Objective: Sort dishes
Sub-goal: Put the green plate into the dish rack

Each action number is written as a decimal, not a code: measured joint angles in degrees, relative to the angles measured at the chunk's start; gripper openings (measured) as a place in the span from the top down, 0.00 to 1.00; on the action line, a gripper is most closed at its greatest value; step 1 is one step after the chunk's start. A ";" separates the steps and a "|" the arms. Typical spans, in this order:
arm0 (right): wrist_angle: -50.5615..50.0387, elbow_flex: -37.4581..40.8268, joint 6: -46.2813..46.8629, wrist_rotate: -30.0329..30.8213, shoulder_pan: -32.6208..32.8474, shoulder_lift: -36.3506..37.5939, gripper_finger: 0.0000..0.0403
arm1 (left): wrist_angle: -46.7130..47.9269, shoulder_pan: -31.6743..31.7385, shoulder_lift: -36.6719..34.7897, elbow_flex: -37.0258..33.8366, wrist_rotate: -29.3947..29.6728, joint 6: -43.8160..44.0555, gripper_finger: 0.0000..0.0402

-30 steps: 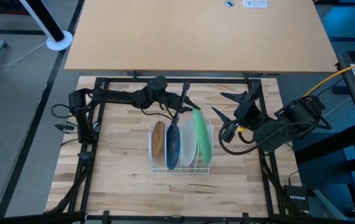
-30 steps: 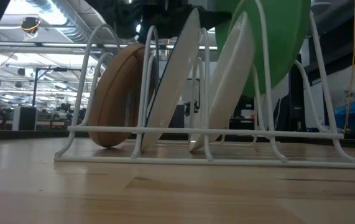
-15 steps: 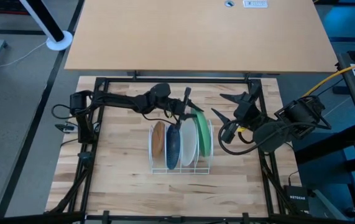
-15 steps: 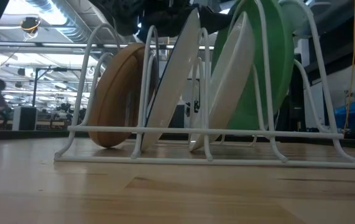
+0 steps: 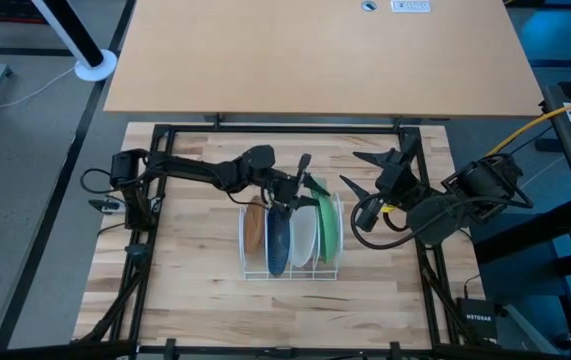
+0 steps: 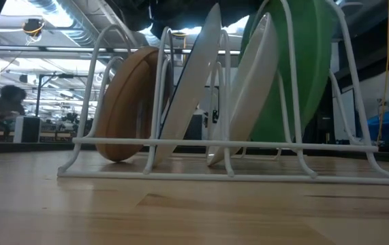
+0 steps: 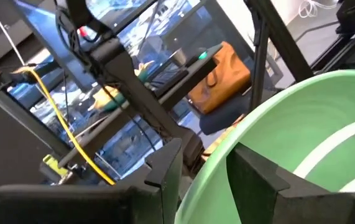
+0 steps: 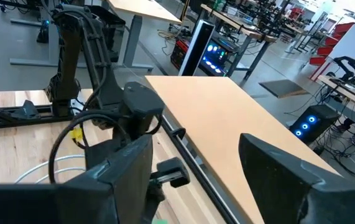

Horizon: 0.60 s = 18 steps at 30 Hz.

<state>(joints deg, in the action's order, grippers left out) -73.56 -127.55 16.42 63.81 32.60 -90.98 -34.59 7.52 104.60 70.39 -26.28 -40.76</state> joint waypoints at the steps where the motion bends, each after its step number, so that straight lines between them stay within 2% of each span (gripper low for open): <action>1: 0.02 0.00 0.00 0.00 -0.02 0.00 0.39 | -0.16 -0.47 0.00 0.00 0.00 -0.04 0.72; 18: -0.05 0.02 -0.02 0.00 -0.01 -0.02 0.39 | -2.56 -2.96 -0.22 -0.09 -0.16 -2.55 0.72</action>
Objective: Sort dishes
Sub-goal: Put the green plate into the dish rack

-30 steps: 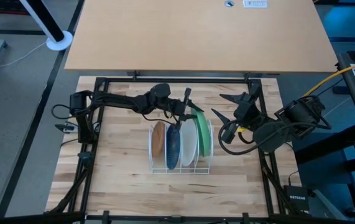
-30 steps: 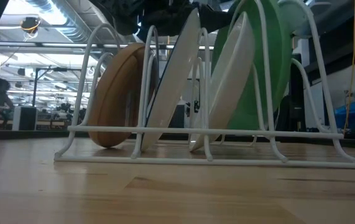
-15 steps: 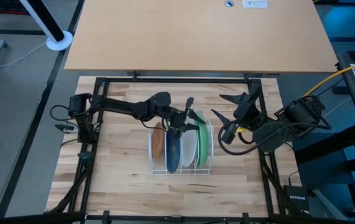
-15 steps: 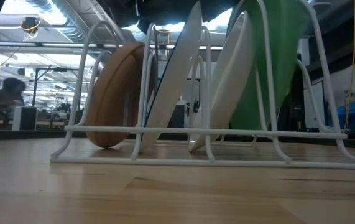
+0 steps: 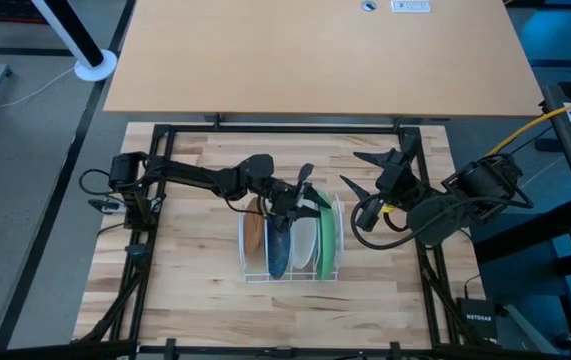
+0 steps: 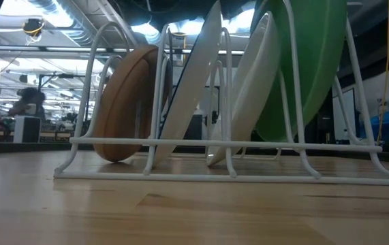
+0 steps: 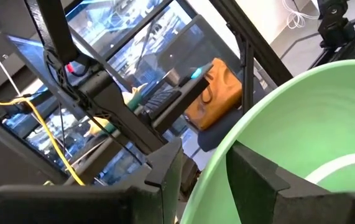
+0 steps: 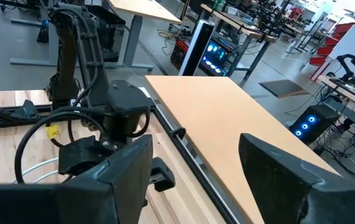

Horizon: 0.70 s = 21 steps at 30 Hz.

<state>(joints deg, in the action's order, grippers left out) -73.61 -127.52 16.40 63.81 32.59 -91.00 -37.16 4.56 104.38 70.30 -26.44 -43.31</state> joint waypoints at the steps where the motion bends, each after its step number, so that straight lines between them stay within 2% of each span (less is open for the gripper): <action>1: -0.01 0.00 0.00 -0.01 0.01 0.00 0.39 | 0.01 0.00 0.00 0.00 0.25 0.00 0.72; 3: 0.00 0.00 0.00 0.00 -0.01 0.00 0.39 | 0.03 -0.22 0.00 -0.02 3.15 0.00 0.72; 6: 0.01 0.00 0.00 -0.02 0.01 0.00 0.39 | 0.40 -1.14 0.00 -0.13 12.72 -0.70 0.72; 8: 0.00 0.00 0.00 0.00 -0.01 0.00 0.39 | 0.73 -1.63 0.00 -0.13 16.88 -1.76 0.72; 16: 0.05 0.00 0.00 0.00 -0.01 0.00 0.39 | 1.10 -3.84 0.00 -0.13 18.14 -0.15 0.59; 21: 0.07 0.00 0.02 0.00 0.01 0.00 0.39 | 2.01 -6.63 0.00 -0.09 18.30 -3.23 0.56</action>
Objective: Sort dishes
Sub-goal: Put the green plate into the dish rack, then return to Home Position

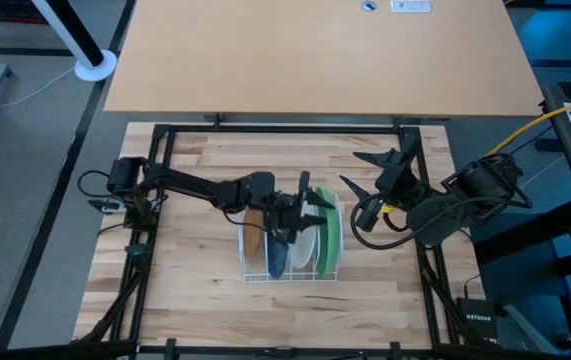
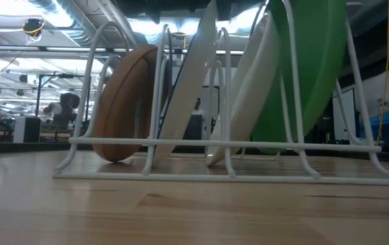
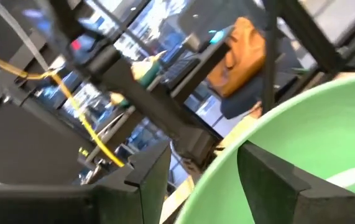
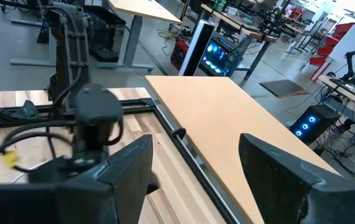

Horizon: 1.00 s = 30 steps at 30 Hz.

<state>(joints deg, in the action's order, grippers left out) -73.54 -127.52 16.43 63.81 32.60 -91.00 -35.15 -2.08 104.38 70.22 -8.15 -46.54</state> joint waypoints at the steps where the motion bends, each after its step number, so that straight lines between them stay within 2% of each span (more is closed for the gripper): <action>1: 0.00 0.00 -0.02 0.00 0.00 0.00 0.39 | 0.76 -0.49 0.00 0.02 -0.02 -1.44 0.56; 8: 0.03 0.00 0.00 -0.45 -0.01 0.00 0.39 | 3.34 -3.04 -0.11 0.15 -0.45 -9.16 0.57; 23: -0.02 0.00 0.02 -1.46 -0.01 0.00 0.39 | -0.45 -3.89 -2.02 0.02 -0.48 -9.13 0.56; 28: 0.13 0.04 0.02 -2.15 0.07 0.43 0.39 | -0.77 -5.02 -5.60 0.02 0.08 -8.75 0.56; 30: -0.10 0.04 0.02 -3.43 0.05 1.25 0.39 | 1.71 -5.64 -8.06 0.00 2.70 -8.76 0.56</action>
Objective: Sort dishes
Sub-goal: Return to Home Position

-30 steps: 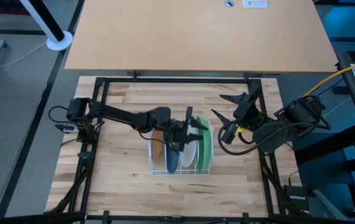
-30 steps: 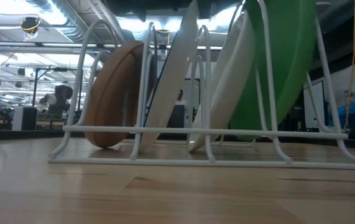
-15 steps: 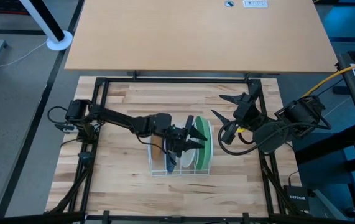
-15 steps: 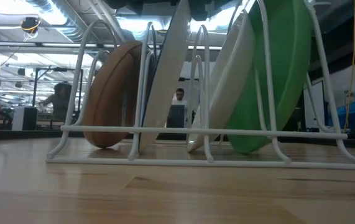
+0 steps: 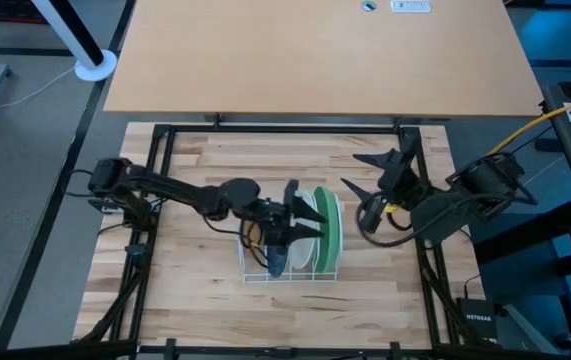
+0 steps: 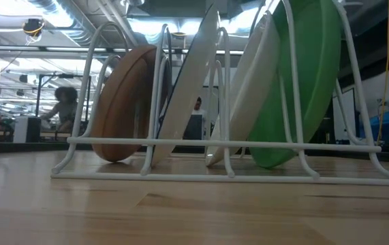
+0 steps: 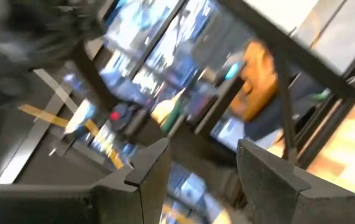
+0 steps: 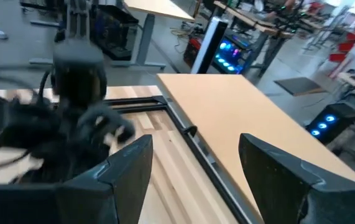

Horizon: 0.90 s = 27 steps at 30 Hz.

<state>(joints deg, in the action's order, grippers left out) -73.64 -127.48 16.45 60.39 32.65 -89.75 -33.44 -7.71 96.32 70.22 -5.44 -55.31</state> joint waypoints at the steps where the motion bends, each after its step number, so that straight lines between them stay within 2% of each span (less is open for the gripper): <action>1: -0.51 0.00 0.00 -0.87 0.02 0.57 0.39 | 1.97 -0.38 -1.60 0.00 2.20 -0.03 0.56; 4: -5.14 -0.07 1.82 -3.80 0.02 2.18 0.39 | 10.83 -1.60 -7.62 0.00 10.69 2.08 0.56; 7: -16.20 0.00 9.72 -3.98 0.02 2.90 0.39 | 24.83 -2.48 -15.18 0.00 17.66 7.19 0.56; 8: -16.75 0.92 13.18 -2.72 0.00 3.15 0.39 | 30.09 -2.55 -17.81 0.00 19.19 9.28 0.56; 12: -13.87 10.30 13.67 0.17 1.56 7.42 0.39 | 52.13 -2.00 -30.32 0.00 22.18 23.75 0.56; 16: -14.63 22.15 22.47 1.14 1.85 11.63 0.39 | 68.02 -2.14 -43.19 -0.60 22.01 38.31 0.56; 20: -13.27 35.65 34.20 4.39 3.52 15.82 0.39 | 72.81 -3.61 -54.97 -5.85 21.56 46.34 0.56; 24: -7.72 48.56 42.41 4.48 5.71 19.64 0.39 | 71.72 -4.46 -65.89 -14.55 21.62 51.40 0.56; 27: -1.42 56.48 44.92 4.39 7.44 22.23 0.39 | 68.72 -5.07 -73.27 -22.76 21.54 53.65 0.56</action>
<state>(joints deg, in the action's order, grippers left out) -75.06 -71.01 61.37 64.78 40.09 -67.52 35.28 -12.78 23.05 47.46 16.10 -1.66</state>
